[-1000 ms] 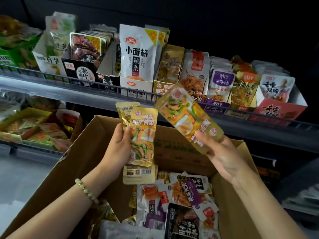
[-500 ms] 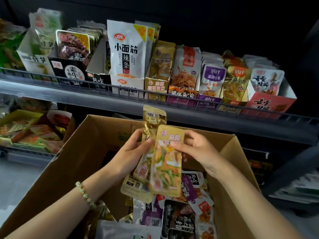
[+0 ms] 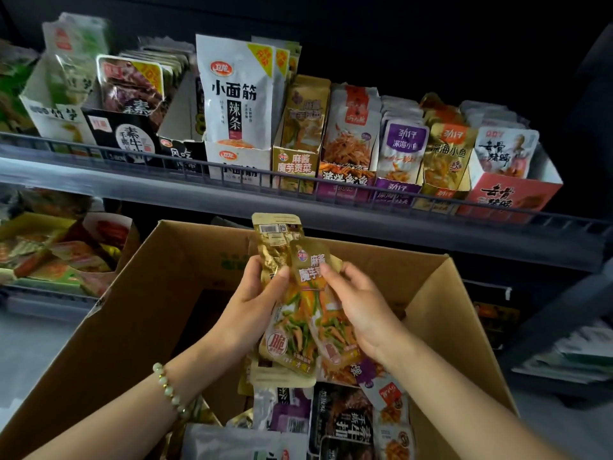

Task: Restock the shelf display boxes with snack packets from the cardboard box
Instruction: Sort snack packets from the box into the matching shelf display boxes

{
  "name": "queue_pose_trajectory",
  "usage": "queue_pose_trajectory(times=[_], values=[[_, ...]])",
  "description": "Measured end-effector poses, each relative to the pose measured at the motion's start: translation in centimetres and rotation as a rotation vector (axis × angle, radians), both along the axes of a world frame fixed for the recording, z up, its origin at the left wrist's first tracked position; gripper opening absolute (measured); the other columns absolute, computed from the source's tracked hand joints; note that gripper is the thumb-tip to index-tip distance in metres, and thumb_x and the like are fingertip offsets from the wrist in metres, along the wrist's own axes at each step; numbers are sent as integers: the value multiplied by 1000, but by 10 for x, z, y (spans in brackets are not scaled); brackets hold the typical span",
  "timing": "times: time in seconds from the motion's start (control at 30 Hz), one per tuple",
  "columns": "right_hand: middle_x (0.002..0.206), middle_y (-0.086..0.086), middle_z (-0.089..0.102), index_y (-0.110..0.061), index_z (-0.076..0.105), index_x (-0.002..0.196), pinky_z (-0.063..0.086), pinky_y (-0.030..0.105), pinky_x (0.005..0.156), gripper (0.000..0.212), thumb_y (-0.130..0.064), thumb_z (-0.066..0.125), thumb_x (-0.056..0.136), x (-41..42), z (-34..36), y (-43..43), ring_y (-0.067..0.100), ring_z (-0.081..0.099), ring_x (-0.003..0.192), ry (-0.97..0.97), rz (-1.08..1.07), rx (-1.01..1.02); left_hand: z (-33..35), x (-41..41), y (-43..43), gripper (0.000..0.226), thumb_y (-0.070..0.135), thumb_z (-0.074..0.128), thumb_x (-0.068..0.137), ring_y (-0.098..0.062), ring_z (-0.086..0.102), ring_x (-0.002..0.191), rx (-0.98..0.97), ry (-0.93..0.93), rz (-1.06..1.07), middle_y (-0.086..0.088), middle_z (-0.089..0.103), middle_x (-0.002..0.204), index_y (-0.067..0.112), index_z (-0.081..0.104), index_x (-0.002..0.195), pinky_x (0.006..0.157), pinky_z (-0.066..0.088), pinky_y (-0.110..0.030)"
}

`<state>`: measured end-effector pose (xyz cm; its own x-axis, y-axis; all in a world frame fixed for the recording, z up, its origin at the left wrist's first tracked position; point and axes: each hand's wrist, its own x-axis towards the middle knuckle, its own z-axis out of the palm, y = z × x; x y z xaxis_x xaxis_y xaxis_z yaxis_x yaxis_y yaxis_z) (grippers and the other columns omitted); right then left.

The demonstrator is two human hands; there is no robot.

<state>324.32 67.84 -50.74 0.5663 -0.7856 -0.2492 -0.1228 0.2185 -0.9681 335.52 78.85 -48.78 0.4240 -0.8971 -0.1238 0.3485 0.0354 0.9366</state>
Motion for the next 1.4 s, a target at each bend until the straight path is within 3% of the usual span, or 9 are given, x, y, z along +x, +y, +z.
queue_pose_trajectory(times=[0.13,0.27,0.37,0.53,0.63,0.83,1.0,1.17,1.4], values=[[91,3,70,-23,60,113,52,41,91,21,-34,55,95,-1,3,1,23,66,91,-2,-2,-127,-6,14,-2,21,23,43,99,-21,69,99,22,-323,188,-4,68,110,24,46,120,73,58,-30],[101,-2,70,-21,56,119,57,25,74,25,-32,52,96,-6,11,-7,6,69,84,-34,-99,-159,-5,34,-3,61,18,41,100,-17,66,107,-47,-563,124,-1,58,128,46,11,145,84,58,-33],[111,-1,68,-26,52,115,57,29,80,21,-33,53,95,-7,13,-10,14,68,98,-60,-192,-150,1,30,-3,35,10,34,103,-6,64,103,-2,-684,9,8,61,119,33,53,121,79,54,-18],[117,-1,65,-22,46,123,55,28,83,27,-29,51,97,-3,9,-4,11,64,100,-64,-303,-193,-1,-1,3,30,44,51,88,-2,67,96,159,-402,-299,18,70,106,32,55,115,73,52,-15],[119,-1,62,-24,42,119,52,25,85,22,-26,48,99,-3,8,-4,8,61,100,-99,-349,-151,-4,-10,4,28,33,71,80,-6,72,85,189,-536,-383,11,75,94,28,57,104,69,58,-23],[101,0,67,-33,44,126,54,29,72,40,-13,58,94,-13,28,-28,10,68,84,-176,-180,-101,1,15,2,21,22,61,90,-18,74,81,227,-438,-288,-3,75,95,17,58,110,67,59,-29],[103,2,72,-19,52,126,55,33,80,46,-11,68,83,-30,35,-44,16,69,94,-72,50,-75,13,28,-1,22,30,53,92,-15,71,69,148,-414,-129,-5,75,86,15,62,105,54,54,-21],[95,4,73,-13,58,114,58,23,64,44,-16,68,71,-31,38,-39,13,71,84,-158,160,127,20,28,0,29,32,45,93,-10,67,60,107,-268,-216,-3,72,75,9,60,103,49,51,-18],[94,9,73,-8,58,118,57,23,58,49,-13,67,70,-28,39,-39,16,71,79,-279,86,284,26,28,-2,28,32,48,90,-10,68,62,77,-191,-178,-3,74,80,12,62,102,51,52,-17]])
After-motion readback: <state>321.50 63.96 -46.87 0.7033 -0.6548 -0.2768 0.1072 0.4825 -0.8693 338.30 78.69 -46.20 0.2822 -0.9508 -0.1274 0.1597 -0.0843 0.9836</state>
